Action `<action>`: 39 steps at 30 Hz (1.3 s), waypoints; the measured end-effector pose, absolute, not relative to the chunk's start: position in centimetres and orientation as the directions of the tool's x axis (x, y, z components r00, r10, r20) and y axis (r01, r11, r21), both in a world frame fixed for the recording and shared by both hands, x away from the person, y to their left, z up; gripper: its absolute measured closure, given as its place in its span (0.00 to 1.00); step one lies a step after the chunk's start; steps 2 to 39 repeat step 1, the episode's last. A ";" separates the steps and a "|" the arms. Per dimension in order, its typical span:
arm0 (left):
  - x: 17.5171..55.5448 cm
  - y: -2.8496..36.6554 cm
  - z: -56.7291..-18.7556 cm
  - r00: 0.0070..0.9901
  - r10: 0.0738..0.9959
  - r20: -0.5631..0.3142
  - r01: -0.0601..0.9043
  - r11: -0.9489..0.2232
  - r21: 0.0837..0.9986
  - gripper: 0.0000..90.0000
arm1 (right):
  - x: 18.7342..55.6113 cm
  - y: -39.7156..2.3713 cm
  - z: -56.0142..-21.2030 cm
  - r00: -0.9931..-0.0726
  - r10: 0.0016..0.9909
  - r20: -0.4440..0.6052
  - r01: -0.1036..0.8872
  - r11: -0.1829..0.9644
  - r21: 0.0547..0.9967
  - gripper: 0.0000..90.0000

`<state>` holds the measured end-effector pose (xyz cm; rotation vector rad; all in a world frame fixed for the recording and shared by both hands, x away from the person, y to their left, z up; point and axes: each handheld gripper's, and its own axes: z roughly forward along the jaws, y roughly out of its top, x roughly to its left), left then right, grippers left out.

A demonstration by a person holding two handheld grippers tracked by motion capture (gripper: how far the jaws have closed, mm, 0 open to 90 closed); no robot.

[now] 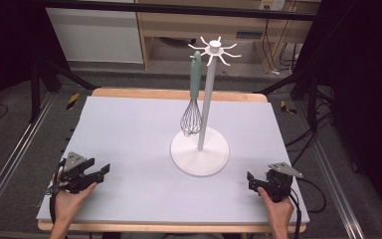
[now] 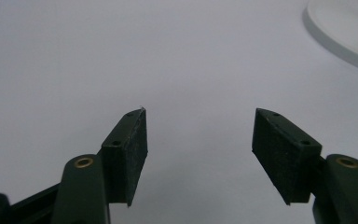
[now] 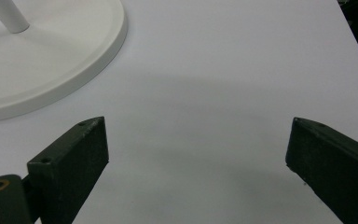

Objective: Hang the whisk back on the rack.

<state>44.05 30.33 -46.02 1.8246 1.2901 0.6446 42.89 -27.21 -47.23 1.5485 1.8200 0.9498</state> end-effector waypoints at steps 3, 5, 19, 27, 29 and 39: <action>44.2 30.7 -46.2 0.340 0.940 -0.027 0.539 -0.172 0.825 0.38 | 42.9 -27.2 -47.3 -0.174 0.985 0.022 0.585 0.085 0.807 0.07; 44.2 30.7 -46.2 0.340 0.940 -0.027 0.539 -0.172 0.825 0.38 | 42.9 -27.2 -47.3 -0.174 0.985 0.022 0.585 0.085 0.807 0.07; 44.2 30.7 -46.2 0.340 0.940 -0.027 0.539 -0.172 0.825 0.38 | 42.9 -27.2 -47.3 -0.174 0.985 0.022 0.585 0.085 0.807 0.07; 44.2 30.7 -46.2 0.340 0.940 -0.027 0.539 -0.172 0.825 0.38 | 42.9 -27.2 -47.3 -0.174 0.985 0.022 0.585 0.085 0.807 0.07; 44.2 30.7 -46.2 0.340 0.940 -0.027 0.539 -0.172 0.825 0.38 | 42.9 -27.2 -47.3 -0.174 0.985 0.022 0.585 0.085 0.807 0.07; 44.2 30.7 -46.2 0.340 0.940 -0.027 0.539 -0.172 0.825 0.38 | 42.9 -27.2 -47.3 -0.174 0.985 0.022 0.585 0.085 0.807 0.07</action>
